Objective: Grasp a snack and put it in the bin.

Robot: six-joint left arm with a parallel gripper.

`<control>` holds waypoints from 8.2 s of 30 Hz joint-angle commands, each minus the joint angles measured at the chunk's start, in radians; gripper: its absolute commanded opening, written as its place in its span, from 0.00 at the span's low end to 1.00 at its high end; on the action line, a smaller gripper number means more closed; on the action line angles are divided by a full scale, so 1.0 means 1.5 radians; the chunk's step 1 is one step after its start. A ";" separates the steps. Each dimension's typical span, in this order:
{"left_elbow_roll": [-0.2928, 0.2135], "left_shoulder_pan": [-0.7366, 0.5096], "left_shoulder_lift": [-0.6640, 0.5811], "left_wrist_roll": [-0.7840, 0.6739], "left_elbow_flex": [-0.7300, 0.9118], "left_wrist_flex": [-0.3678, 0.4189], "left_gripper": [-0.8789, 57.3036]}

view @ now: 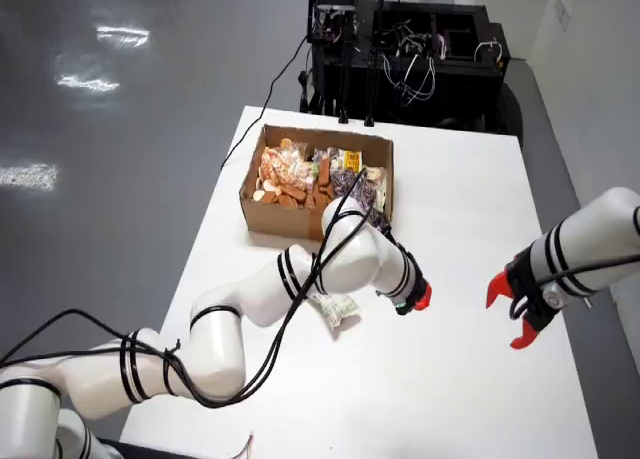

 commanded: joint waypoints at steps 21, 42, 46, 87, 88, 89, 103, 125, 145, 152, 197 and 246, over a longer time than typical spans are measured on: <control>0.001 0.015 0.005 0.028 -0.010 0.002 0.01; 0.018 0.074 -0.084 0.043 0.123 0.020 0.26; 0.020 0.084 -0.105 0.047 0.155 0.020 0.31; 0.021 0.186 -0.093 -0.027 0.324 -0.013 0.82; 0.021 0.188 -0.092 -0.028 0.331 -0.016 0.82; 0.021 0.190 -0.091 -0.029 0.338 -0.021 0.83; 0.024 0.200 -0.088 -0.064 0.453 -0.139 0.82; 0.037 0.211 -0.082 -0.080 0.557 -0.269 0.79; 0.041 0.211 -0.011 -0.082 0.501 -0.281 0.68; 0.049 0.201 0.023 -0.085 0.441 -0.249 0.51; 0.147 0.243 0.060 -0.091 0.029 -0.097 0.09; 0.140 0.273 0.065 -0.112 -0.006 -0.148 0.30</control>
